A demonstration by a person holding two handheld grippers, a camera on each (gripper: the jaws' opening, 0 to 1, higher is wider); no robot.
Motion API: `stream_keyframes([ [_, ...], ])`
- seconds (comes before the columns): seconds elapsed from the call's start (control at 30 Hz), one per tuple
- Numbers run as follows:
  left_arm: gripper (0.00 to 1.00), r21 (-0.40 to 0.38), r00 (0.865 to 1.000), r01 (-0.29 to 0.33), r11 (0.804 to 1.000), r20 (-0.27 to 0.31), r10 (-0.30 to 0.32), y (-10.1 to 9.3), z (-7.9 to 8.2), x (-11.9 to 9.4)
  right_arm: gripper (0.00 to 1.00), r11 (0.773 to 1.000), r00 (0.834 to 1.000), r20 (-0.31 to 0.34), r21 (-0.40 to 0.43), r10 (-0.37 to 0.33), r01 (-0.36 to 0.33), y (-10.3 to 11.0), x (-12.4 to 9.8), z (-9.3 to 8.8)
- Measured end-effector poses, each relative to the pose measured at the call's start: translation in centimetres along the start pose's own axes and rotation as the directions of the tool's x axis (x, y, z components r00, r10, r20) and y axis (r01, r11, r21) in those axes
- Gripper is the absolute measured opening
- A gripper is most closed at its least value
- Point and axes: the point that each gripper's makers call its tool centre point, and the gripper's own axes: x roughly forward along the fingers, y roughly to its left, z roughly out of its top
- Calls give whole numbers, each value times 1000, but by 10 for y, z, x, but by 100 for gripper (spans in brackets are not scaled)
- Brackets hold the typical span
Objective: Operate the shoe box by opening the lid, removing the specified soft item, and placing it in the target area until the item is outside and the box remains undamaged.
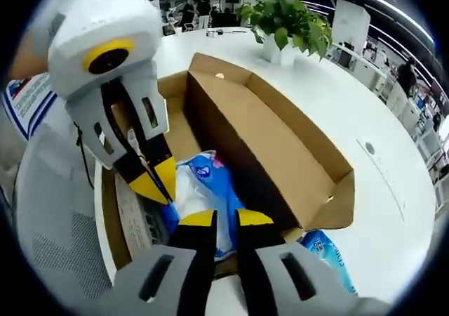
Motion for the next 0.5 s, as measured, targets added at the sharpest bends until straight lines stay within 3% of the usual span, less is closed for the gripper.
stream_keyframes([
  [0.07, 0, -1, 1000, -2, 1000, 5, 2, 0, 0, -1, 0, 1000, 1000, 1, -4, -5, 5, -1, 2, 0],
  [0.5, 0, -17, 999, -27, 999, 33, 28, 1, 5, -14, 0, 1000, 1000, 4, -14, 14, -14, 6, 0, 4],
])
